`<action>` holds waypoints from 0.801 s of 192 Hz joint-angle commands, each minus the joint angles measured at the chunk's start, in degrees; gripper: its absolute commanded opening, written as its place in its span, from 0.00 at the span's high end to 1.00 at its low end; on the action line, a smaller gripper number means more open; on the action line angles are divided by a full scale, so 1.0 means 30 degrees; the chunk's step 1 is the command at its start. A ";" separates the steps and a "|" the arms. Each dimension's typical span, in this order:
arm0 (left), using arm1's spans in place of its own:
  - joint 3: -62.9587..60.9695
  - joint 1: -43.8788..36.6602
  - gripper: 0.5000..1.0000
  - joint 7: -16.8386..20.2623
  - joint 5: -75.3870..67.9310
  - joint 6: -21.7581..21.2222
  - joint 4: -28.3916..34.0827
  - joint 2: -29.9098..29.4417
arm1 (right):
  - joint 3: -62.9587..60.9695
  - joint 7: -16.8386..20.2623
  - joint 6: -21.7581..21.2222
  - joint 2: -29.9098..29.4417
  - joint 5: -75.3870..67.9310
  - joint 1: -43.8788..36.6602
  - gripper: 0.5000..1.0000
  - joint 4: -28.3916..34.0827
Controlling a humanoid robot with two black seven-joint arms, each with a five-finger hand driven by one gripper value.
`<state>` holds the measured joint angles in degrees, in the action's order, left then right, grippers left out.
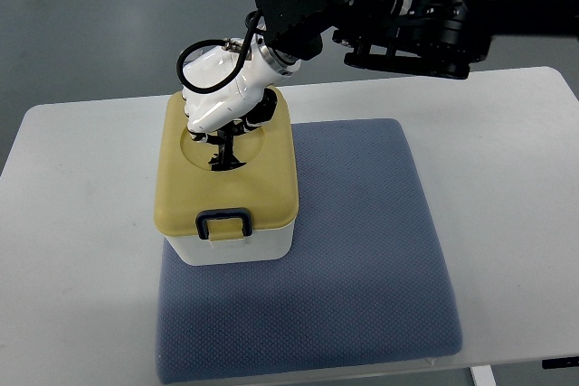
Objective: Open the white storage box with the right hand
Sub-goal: 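Lower the right hand onto the black lid handle and grasp it, then lift the yellow lid off the box with the right hand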
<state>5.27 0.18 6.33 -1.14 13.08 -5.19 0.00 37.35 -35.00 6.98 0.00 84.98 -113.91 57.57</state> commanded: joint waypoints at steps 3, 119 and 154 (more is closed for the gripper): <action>0.0001 0.0000 0.00 0.0000 0.0000 0.0005 0.0000 0.0000 | 0.0002 0.0000 0.0047 0.0001 0.0002 0.0030 1.00 -0.0060; 0.0001 0.0000 0.00 0.0000 0.0000 0.0005 0.0000 0.0000 | -0.0642 0.0000 0.1073 0.0001 -0.0496 -0.1054 1.00 -0.0031; 0.0001 0.0000 0.00 0.0000 0.0000 0.0005 0.0000 0.0000 | -0.0964 0.0000 0.1073 0.1173 -0.0496 -0.1230 1.00 -0.0002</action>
<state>5.27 0.17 6.33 -1.14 13.08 -5.19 0.00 35.11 -35.00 10.17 1.32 83.47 -117.16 57.52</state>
